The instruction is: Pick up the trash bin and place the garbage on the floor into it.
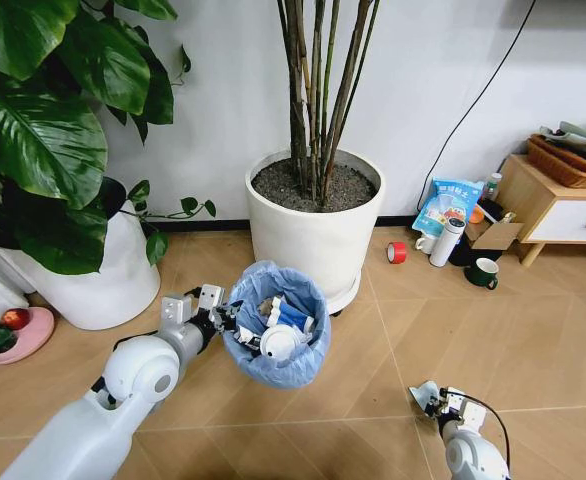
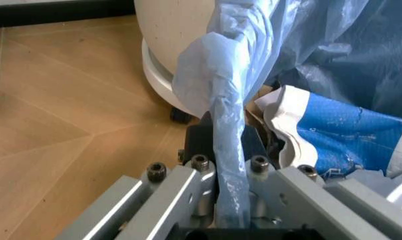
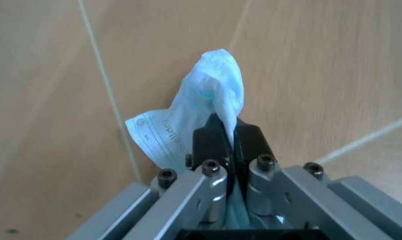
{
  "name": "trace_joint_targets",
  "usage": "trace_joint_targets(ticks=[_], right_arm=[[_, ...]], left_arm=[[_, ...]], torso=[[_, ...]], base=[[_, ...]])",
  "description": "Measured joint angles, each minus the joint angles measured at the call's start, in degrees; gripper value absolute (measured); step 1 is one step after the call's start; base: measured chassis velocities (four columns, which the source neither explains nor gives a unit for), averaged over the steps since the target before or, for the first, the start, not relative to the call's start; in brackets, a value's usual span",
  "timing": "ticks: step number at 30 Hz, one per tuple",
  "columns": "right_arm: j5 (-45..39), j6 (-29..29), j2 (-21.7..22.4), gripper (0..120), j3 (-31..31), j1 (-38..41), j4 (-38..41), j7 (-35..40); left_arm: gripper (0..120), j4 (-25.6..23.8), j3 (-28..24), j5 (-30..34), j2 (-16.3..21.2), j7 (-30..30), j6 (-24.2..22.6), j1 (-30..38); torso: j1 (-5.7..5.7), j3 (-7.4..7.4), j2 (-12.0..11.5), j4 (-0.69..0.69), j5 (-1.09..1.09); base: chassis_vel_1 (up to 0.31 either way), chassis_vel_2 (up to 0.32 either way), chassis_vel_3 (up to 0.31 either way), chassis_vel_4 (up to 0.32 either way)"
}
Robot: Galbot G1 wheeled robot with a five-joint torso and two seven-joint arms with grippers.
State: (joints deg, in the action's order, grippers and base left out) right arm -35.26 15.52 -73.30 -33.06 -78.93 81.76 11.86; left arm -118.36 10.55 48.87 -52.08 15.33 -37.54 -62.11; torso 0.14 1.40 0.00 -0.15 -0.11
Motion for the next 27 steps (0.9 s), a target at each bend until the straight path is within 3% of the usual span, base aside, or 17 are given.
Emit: trace_joint_targets(ticks=[10,15,19,27], right_arm=[[1.03,-0.72,2.83,0,-1.19,-2.37,16.67,0.1],[0.99,0.75,6.71,0,-0.95,-2.95,27.56,0.12],[-0.56,2.21,13.41,0,0.53,-2.28,38.94,0.13],[-5.72,3.06,19.23,0,2.6,0.67,48.01,-1.96]], left_arm=[[0,-0.86,0.22,-0.1,0.03,0.21,0.0,-0.99],[0,-0.89,0.21,-0.01,-0.41,0.58,0.0,-1.03],[0,-1.1,0.23,0.37,-0.31,0.88,0.0,-1.0],[0,-1.05,-0.5,0.45,-0.25,0.93,-0.07,-0.79]], torso=[[0.0,0.0,0.0,0.0,-0.01],[0.0,0.0,0.0,0.0,0.0],[0.0,0.0,0.0,0.0,-0.01],[0.0,0.0,0.0,0.0,0.0]], base=[[0.0,0.0,0.0,0.0],[0.0,0.0,0.0,0.0],[0.0,0.0,0.0,0.0],[0.0,0.0,0.0,0.0]])
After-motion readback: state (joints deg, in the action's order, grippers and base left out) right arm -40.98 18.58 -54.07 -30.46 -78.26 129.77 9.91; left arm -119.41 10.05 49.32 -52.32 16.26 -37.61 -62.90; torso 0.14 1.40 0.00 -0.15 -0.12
